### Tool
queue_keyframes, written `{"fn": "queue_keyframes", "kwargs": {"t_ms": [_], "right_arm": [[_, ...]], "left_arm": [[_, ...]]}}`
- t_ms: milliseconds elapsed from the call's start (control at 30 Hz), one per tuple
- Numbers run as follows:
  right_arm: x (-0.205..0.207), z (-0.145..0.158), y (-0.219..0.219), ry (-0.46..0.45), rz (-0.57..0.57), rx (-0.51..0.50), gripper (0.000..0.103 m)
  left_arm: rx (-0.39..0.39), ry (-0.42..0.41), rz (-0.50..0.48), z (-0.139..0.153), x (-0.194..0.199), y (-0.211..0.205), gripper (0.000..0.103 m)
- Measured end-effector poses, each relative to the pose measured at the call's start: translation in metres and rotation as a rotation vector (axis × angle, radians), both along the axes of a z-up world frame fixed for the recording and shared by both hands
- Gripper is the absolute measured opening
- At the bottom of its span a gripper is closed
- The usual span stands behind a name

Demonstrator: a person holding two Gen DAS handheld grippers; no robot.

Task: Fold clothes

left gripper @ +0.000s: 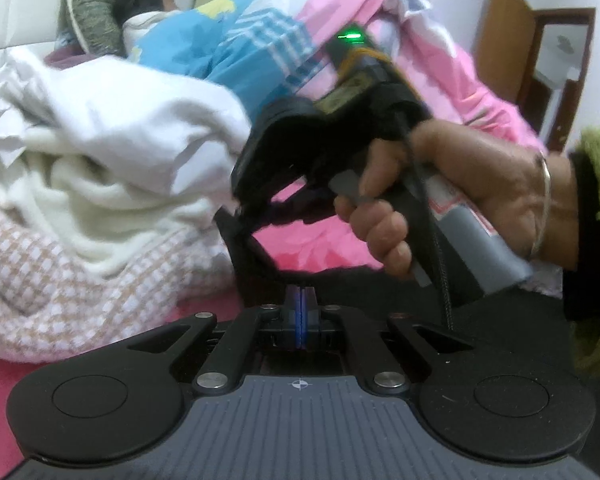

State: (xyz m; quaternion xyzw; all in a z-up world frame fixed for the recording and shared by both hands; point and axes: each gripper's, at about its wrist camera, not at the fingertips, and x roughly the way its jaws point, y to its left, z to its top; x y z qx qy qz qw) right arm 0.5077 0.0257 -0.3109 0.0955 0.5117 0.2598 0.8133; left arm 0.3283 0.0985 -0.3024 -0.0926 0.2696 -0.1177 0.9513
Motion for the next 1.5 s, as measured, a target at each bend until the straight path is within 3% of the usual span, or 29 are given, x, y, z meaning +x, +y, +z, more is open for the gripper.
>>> {"fn": "queue_keyframes", "kwargs": {"t_ms": [133, 267, 400, 500, 600, 700, 833, 867, 900, 933, 1033, 1133, 1167, 1267, 1433, 1500], "right_arm": [[-0.026, 0.029, -0.067, -0.045, -0.127, 0.119, 0.002], [-0.045, 0.032, -0.133, -0.063, -0.216, 0.148, 0.002], [-0.053, 0.001, -0.185, -0.012, -0.306, 0.152, 0.003], [-0.053, -0.035, -0.217, 0.056, -0.402, 0.114, 0.006], [-0.057, -0.052, -0.243, 0.093, -0.523, 0.117, 0.006], [-0.064, -0.035, -0.242, 0.021, -0.475, 0.167, 0.007], [-0.053, -0.011, -0.194, -0.066, -0.157, 0.114, 0.015], [-0.047, -0.009, -0.179, -0.082, -0.077, 0.093, 0.026], [-0.042, -0.009, -0.167, -0.096, -0.023, 0.072, 0.038], [-0.036, -0.01, -0.154, -0.109, 0.031, 0.051, 0.04], [-0.02, -0.017, -0.12, -0.15, 0.185, -0.028, 0.043], [-0.013, -0.031, -0.099, -0.122, 0.305, -0.094, 0.045], [-0.012, -0.036, -0.093, -0.111, 0.345, -0.117, 0.043], [-0.021, -0.034, -0.09, -0.123, 0.444, -0.16, 0.006], [-0.057, 0.011, -0.105, -0.26, 0.545, -0.091, 0.004], [-0.078, 0.023, -0.108, -0.34, 0.614, -0.164, 0.004]], "left_arm": [[-0.032, -0.033, -0.082, 0.014, -0.005, -0.019, 0.0], [-0.056, -0.024, -0.19, 0.014, -0.008, -0.047, 0.0], [-0.063, 0.036, -0.278, 0.001, -0.007, -0.072, 0.0], [-0.059, 0.114, -0.287, -0.011, -0.004, -0.079, 0.001], [-0.023, 0.149, -0.259, -0.018, 0.003, -0.073, 0.012], [0.032, 0.164, -0.225, -0.024, 0.008, -0.062, 0.015], [0.099, 0.208, -0.204, -0.036, 0.009, -0.051, 0.015], [0.12, 0.22, -0.207, -0.039, 0.008, -0.05, 0.015], [0.14, 0.23, -0.21, -0.042, 0.008, -0.05, 0.015], [0.154, 0.235, -0.213, -0.045, 0.008, -0.051, 0.015], [0.181, 0.251, -0.21, -0.052, 0.008, -0.052, 0.015], [0.199, 0.263, -0.206, -0.059, 0.006, -0.053, 0.015], [0.203, 0.264, -0.204, -0.06, 0.005, -0.053, 0.015], [0.212, 0.267, -0.196, -0.063, 0.001, -0.053, 0.015], [0.207, 0.269, -0.183, -0.062, -0.001, -0.05, 0.015], [0.204, 0.269, -0.181, -0.062, -0.001, -0.049, 0.015]]}}
